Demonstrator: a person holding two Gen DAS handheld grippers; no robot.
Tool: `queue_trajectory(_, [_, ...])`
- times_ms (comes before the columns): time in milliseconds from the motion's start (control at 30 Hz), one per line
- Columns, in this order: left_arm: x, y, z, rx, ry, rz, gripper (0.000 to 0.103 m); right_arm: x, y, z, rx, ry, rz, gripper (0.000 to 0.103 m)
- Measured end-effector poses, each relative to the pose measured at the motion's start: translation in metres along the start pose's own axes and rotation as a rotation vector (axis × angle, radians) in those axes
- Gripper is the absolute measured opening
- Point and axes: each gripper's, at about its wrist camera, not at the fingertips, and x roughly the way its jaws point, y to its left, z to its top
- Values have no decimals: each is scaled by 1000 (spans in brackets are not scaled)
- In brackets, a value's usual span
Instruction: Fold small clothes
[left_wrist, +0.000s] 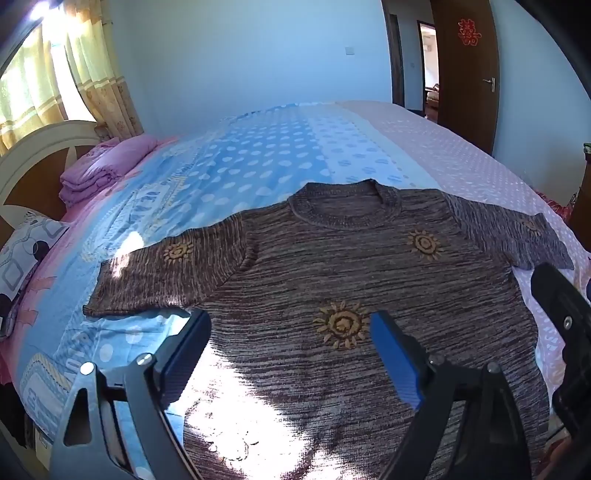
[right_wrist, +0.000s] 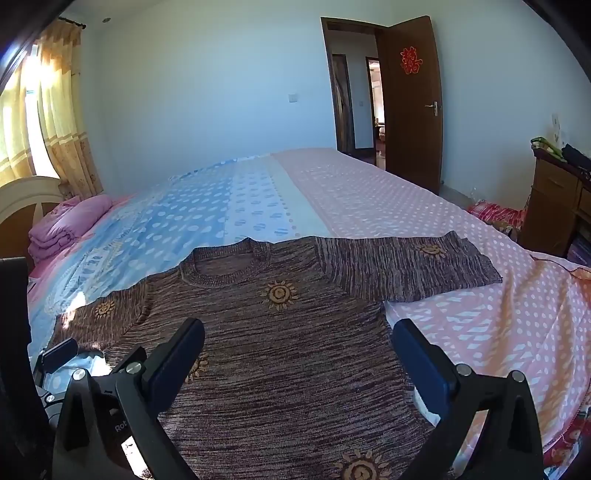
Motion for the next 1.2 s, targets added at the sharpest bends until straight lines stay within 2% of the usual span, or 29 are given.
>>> queue_trajectory(133, [-2,3,1,-17,-10,0,91,0,0,0,0,0,1,102])
queue_trajectory(200, [-2,7,1,-36,-13,-6,94,0,1,1,-1,-2,2,102])
queue_trajectory(400, [-1,21,-2,-117,-13,-45,97,-3,3,1,-8,-8,7,102])
queue_trajectory(1200, [-10,34,0,-141,-55,-47,97,-13,11,2,-28,-27,10,102])
